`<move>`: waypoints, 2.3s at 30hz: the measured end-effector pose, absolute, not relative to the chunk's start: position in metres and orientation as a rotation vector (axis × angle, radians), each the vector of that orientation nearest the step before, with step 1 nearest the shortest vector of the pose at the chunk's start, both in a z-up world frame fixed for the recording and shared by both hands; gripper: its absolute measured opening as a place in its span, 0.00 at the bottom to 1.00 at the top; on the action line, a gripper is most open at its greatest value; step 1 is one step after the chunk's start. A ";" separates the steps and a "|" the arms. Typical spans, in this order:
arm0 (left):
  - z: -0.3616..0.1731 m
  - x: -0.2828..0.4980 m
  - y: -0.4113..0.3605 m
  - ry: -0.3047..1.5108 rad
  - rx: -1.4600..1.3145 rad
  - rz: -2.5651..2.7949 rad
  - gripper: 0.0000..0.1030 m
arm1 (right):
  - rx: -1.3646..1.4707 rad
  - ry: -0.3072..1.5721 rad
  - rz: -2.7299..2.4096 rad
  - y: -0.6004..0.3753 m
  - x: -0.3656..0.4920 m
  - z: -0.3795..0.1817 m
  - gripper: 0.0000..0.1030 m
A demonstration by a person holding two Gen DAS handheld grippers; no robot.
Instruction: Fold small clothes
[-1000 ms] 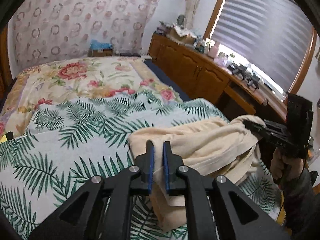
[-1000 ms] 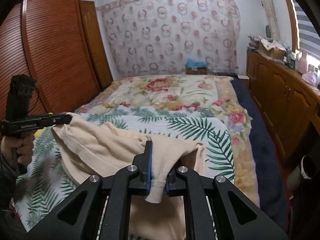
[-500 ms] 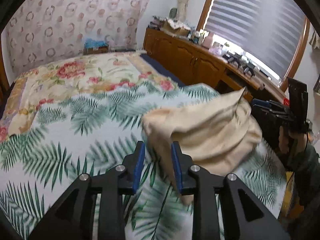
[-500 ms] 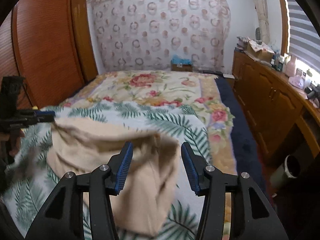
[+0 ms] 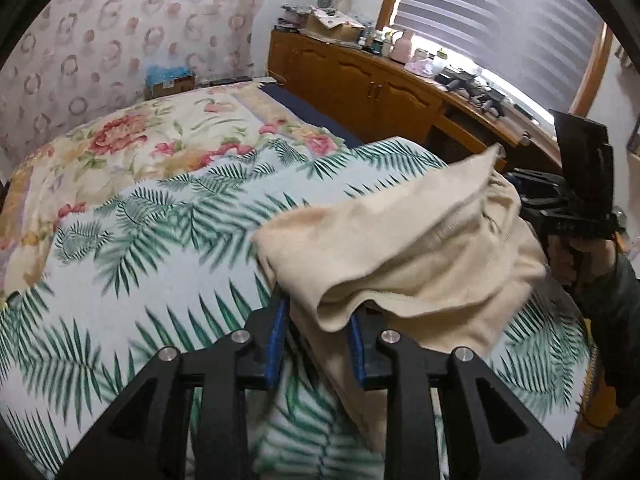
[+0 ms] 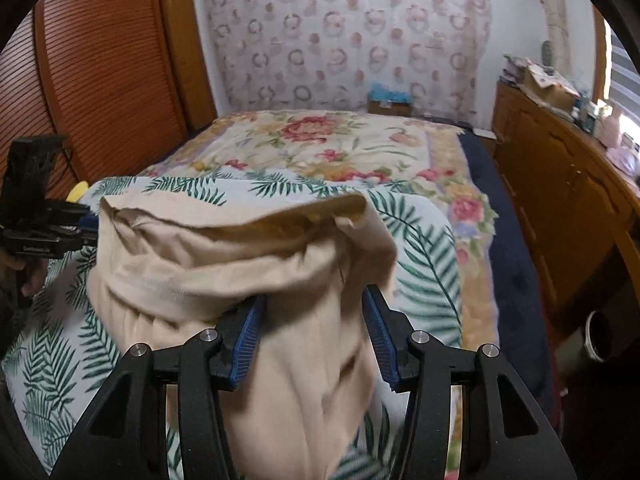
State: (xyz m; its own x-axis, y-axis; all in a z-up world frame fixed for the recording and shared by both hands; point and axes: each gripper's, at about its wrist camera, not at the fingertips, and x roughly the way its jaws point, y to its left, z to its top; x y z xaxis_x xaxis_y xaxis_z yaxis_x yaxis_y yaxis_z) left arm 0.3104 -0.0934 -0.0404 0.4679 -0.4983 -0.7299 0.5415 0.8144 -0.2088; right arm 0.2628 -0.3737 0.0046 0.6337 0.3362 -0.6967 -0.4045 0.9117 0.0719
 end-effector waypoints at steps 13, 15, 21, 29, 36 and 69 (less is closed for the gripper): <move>-0.046 0.352 -0.065 0.838 -0.013 -0.406 0.24 | 0.061 0.725 0.290 -0.400 0.287 0.010 0.06; -0.045 0.351 -0.057 0.835 -0.034 -0.406 0.24 | 0.043 0.721 0.254 -0.401 0.285 0.011 0.08; -0.038 0.347 -0.053 0.827 -0.085 -0.475 0.24 | 0.012 0.726 0.247 -0.401 0.290 0.017 0.25; -0.035 0.342 -0.073 0.842 -0.052 -0.552 0.24 | -0.006 0.770 0.372 -0.392 0.318 0.012 0.24; -0.037 0.338 -0.080 0.850 -0.047 -0.561 0.24 | 0.082 0.737 0.279 -0.412 0.343 0.020 0.01; -0.062 0.349 -0.095 0.983 -0.031 -0.594 0.34 | 0.105 0.915 0.299 -0.404 0.274 -0.022 0.60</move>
State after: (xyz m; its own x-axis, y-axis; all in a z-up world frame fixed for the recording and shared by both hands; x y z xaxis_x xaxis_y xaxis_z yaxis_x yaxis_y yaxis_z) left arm 0.3490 -0.0954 -0.0617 0.4099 -0.4854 -0.7723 0.4578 0.8418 -0.2861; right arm 0.2742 -0.4036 -0.0219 0.5718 0.2993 -0.7639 -0.2103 0.9534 0.2162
